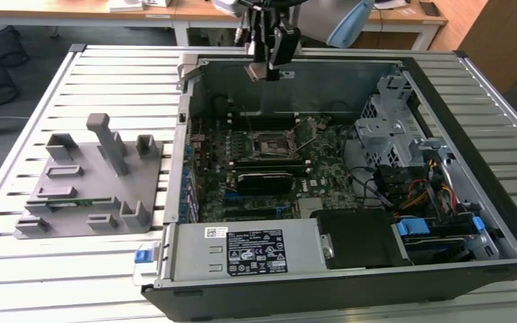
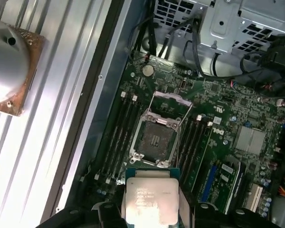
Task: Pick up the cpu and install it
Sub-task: 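Place the cpu into insertion slot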
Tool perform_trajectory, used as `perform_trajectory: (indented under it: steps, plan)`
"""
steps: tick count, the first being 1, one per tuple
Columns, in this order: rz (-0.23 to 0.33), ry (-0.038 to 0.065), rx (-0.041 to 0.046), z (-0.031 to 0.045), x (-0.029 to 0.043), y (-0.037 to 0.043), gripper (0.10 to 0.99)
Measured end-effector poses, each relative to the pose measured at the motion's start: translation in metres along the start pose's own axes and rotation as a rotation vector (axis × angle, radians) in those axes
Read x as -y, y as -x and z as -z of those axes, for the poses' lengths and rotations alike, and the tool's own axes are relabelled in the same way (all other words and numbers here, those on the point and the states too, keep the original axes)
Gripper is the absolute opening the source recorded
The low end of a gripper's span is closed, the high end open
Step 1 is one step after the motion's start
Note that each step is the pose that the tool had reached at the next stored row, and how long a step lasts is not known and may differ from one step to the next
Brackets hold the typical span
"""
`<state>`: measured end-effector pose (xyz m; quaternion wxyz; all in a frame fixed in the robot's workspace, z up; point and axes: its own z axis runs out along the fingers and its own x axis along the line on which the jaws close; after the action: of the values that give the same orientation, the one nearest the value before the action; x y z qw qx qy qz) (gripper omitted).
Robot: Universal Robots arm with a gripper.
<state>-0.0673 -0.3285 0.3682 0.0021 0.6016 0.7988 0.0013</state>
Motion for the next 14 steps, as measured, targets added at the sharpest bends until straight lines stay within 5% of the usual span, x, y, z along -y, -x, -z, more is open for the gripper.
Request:
perform_trajectory:
  steps: [14]
  plan:
    - [-0.206, -0.001, 0.0031, -0.0021, -0.0001, -0.0003, 0.533]
